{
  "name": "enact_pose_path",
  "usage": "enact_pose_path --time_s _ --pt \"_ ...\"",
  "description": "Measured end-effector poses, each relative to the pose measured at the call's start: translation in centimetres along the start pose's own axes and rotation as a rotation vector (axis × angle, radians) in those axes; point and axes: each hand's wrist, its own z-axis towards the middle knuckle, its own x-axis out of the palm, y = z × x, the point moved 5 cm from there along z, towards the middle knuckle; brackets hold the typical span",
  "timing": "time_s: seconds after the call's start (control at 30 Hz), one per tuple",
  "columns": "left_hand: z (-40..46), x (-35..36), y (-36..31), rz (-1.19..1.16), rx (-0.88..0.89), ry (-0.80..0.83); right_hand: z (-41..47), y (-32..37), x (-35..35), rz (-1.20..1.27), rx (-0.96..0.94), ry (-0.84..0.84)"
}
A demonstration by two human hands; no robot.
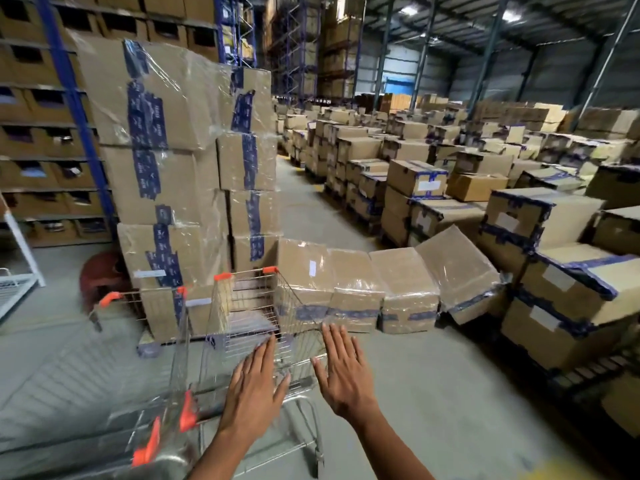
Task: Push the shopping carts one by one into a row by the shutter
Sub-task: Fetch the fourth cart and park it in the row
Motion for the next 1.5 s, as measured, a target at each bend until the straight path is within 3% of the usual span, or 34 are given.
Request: enact_pose_path --time_s 0.27,0.33,0.47,0.67,0.8,1.0,1.5 --pt "4.1 11.4 3.7 -0.003 -0.150 0.316 5.7 -4.4 10.3 0.082 -0.051 0.264" --pt "4.8 13.6 4.8 0.042 -0.154 0.344 6.9 -5.2 12.8 0.107 -0.029 0.380" --pt "6.7 14.3 4.7 -0.007 -0.106 0.427 8.8 -5.5 14.7 0.081 -0.173 0.543" --pt "6.1 16.1 5.2 0.011 -0.117 0.563 9.4 -5.8 13.4 0.104 -0.276 0.367" --pt "6.5 17.7 5.2 0.165 -0.184 0.689 9.9 -6.5 13.7 -0.007 -0.344 0.506" --pt "7.1 17.9 3.6 0.090 -0.254 0.720 11.3 -8.1 14.2 -0.124 -0.426 0.611" --pt "4.5 16.4 -2.1 0.166 -0.487 0.530 10.4 -13.5 14.7 -0.126 -0.579 0.426"
